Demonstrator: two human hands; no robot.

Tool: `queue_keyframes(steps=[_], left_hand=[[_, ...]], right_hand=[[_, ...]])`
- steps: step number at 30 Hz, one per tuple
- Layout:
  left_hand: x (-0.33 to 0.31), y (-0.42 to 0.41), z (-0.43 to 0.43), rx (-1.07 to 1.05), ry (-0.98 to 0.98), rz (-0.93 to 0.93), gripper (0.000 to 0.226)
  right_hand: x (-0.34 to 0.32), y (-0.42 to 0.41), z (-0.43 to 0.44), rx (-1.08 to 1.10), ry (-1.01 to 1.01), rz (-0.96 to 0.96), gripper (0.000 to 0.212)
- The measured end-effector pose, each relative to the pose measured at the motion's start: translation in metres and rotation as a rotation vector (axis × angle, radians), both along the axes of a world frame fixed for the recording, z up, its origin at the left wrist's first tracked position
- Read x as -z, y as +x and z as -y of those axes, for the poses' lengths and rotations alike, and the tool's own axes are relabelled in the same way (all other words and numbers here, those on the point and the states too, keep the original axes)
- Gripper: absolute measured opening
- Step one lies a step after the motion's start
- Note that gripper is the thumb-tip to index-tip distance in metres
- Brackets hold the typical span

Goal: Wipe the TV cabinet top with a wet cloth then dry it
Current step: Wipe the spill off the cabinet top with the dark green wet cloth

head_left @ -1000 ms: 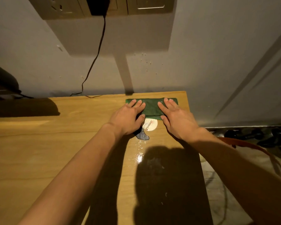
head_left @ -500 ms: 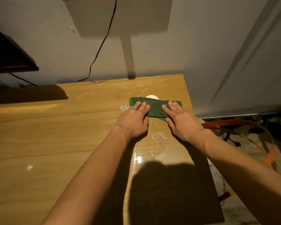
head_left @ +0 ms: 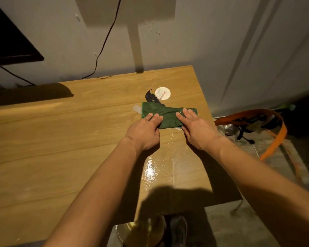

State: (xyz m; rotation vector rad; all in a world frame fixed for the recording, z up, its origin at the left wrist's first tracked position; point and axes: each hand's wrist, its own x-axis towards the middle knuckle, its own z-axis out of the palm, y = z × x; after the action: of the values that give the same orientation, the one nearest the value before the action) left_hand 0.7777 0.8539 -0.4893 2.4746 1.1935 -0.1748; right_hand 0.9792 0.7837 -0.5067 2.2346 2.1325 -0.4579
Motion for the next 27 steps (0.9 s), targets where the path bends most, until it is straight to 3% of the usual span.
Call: queue_keyframes(steps=[15,27], left_hand=[[-0.009,-0.041,0.082,0.004,-0.056,0.0,0.064],[-0.011,-0.115,0.194,0.001,-0.069,-0.03,0.067]], right_hand=[[-0.027,-0.05,0.078,-0.042,-0.106,0.116,0.069],[-0.029,-0.128,0.197,-0.076,-0.049,0.054,0.071]])
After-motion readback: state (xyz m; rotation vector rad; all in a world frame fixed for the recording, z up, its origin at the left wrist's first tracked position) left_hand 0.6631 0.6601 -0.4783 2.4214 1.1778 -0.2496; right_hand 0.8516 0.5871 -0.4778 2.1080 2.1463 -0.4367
